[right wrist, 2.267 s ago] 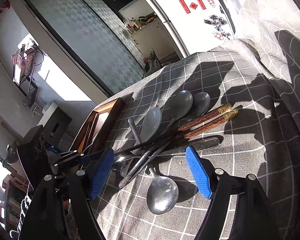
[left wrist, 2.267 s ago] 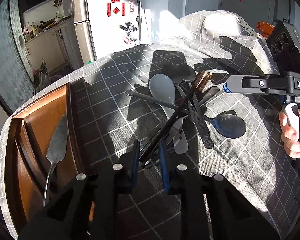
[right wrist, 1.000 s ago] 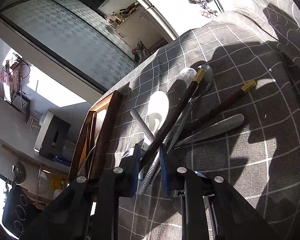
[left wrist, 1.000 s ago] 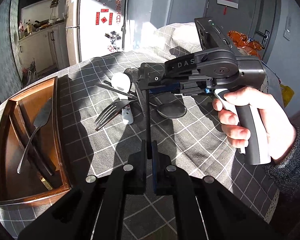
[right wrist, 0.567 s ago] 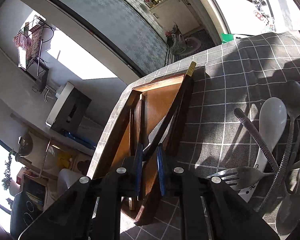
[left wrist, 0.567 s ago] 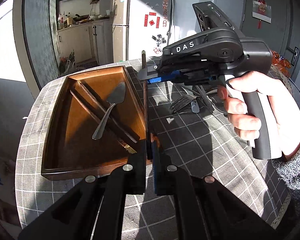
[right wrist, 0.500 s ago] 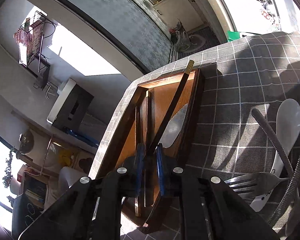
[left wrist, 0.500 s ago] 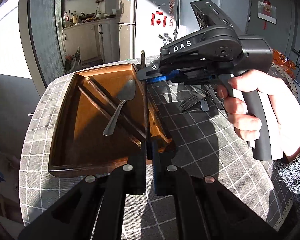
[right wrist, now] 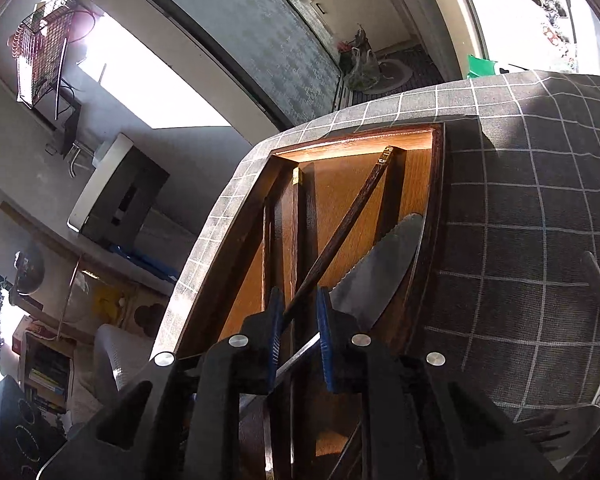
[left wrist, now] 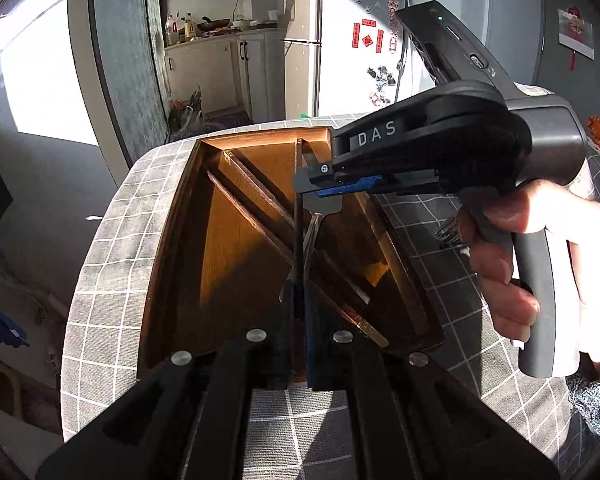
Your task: Organize utensils
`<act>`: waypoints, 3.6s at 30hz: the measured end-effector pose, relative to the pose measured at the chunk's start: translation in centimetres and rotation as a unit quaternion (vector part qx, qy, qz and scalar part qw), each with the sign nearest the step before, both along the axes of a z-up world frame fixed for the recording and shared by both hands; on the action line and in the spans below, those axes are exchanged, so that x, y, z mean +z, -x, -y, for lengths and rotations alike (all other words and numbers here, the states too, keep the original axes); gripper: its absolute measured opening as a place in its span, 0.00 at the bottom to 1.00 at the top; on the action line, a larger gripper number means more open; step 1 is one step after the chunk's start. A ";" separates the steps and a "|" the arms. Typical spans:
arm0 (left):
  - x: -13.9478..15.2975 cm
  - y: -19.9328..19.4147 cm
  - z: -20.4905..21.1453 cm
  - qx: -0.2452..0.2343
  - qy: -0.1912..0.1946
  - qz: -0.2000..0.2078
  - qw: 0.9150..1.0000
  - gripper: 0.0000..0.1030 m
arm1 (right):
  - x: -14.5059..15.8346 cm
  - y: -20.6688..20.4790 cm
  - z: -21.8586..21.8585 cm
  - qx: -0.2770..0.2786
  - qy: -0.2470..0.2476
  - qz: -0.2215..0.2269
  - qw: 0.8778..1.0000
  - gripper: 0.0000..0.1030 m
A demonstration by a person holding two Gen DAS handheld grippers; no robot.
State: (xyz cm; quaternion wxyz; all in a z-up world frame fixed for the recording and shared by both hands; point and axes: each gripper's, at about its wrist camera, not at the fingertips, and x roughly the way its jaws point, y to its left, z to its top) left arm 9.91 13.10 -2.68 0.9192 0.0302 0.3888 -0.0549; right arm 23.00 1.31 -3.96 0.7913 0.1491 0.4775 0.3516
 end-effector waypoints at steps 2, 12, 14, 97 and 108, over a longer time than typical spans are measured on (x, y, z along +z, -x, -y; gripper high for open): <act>-0.5 -0.2 0.1 -0.001 -0.008 -0.005 1.000 0.06 | 0.5 0.5 0.8 0.001 -0.004 0.004 1.000 0.21; -1.1 -0.6 -0.3 0.011 -0.033 0.012 0.999 0.66 | 4.0 4.2 11.6 -0.041 -0.011 0.065 0.997 0.64; -0.8 -0.2 0.0 0.005 -0.034 0.012 0.999 0.72 | 4.2 4.5 14.8 -0.065 -0.004 0.074 0.995 0.68; 4.6 1.0 6.1 -0.143 0.003 -0.017 0.990 0.03 | -1.0 10.8 15.4 -0.092 -0.114 -0.041 0.988 0.67; 6.0 2.8 4.7 -0.131 0.005 -0.001 0.991 0.03 | -1.6 10.0 13.6 -0.100 -0.173 -0.083 0.976 0.67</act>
